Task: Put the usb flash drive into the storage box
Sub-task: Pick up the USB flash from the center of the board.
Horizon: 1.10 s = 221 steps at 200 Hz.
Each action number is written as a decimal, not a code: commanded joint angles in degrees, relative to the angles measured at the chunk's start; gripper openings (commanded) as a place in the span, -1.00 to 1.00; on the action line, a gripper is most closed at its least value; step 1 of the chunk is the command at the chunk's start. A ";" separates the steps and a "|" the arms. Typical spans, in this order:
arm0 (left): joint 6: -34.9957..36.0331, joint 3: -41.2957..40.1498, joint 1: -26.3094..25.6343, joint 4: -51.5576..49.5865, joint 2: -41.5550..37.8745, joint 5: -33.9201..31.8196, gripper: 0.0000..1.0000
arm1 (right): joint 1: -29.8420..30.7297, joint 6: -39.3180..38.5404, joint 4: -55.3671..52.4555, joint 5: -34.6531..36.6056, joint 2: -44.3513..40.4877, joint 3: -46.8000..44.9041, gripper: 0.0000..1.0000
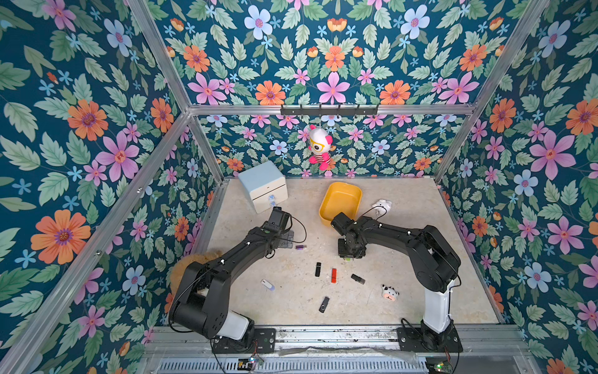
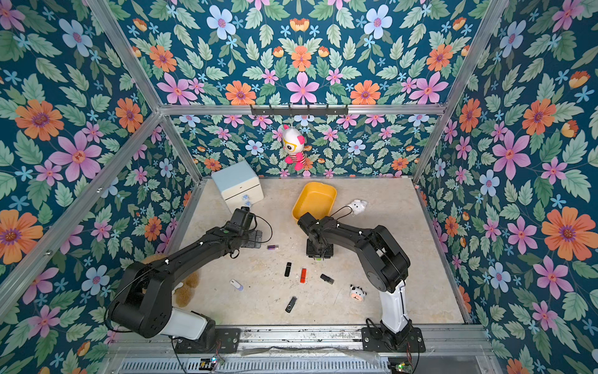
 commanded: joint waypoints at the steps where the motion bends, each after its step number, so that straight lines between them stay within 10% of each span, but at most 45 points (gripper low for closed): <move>1: 1.14 -0.09 -0.36 1.22 0.39 4.60 0.99 | -0.46 -0.64 0.71 1.16 0.37 -0.08 -0.19; 112: 4.05 1.77 -2.68 -1.56 5.75 13.51 0.96 | -0.73 -0.86 0.90 0.12 -0.02 -1.17 -0.95; 221: 4.09 4.53 -4.84 -3.43 12.15 13.85 0.89 | -0.63 -0.96 -2.20 1.76 -5.56 -0.46 -1.00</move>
